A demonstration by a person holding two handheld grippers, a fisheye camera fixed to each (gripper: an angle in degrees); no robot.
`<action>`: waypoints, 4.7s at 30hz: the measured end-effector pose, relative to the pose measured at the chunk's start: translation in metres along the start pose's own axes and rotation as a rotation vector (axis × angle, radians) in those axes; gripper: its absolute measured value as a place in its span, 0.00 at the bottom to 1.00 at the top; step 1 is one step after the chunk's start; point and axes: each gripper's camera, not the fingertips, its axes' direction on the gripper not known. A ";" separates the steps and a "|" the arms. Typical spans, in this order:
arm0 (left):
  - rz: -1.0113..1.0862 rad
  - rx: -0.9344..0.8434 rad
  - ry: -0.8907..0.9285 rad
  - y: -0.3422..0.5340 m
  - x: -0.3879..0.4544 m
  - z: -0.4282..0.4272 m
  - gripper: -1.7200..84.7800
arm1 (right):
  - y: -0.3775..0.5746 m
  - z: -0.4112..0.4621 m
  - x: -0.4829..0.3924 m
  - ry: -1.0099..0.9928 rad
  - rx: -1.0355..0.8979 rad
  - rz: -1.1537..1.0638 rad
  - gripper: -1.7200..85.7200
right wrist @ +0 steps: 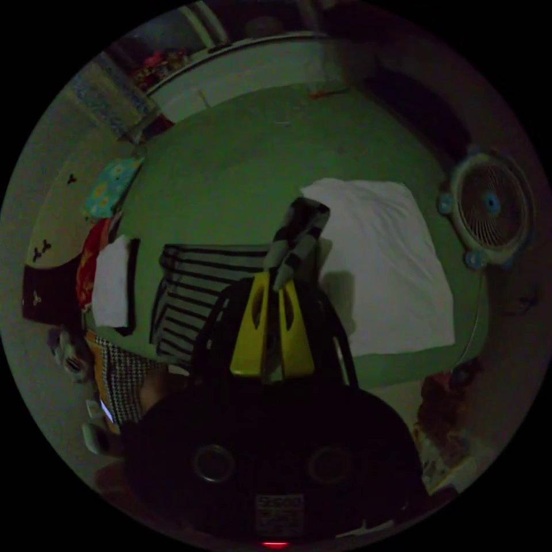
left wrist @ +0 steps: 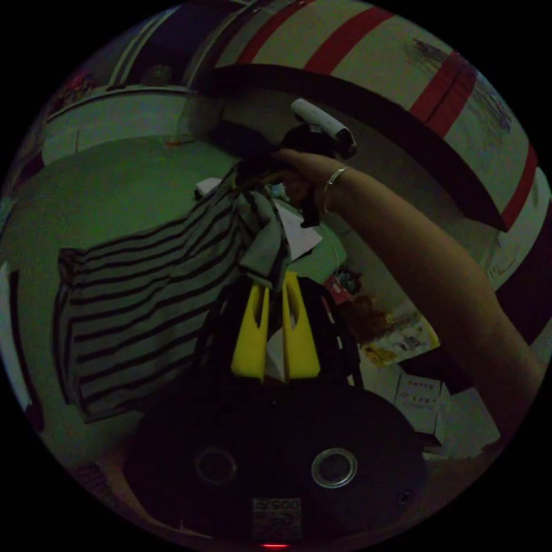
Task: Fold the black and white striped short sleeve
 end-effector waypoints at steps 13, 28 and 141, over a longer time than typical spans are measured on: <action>-0.373 -0.005 -0.243 0.058 -0.181 -0.178 0.08 | -0.091 0.163 -0.304 0.007 -0.224 -0.268 0.09; -0.626 -0.018 -0.229 0.127 -0.325 -0.306 0.22 | -0.093 0.141 -0.249 -0.120 0.022 -0.225 0.21; -0.284 -0.114 -0.500 0.068 -0.212 -0.420 0.01 | 0.416 0.261 -0.142 0.090 0.399 0.090 0.01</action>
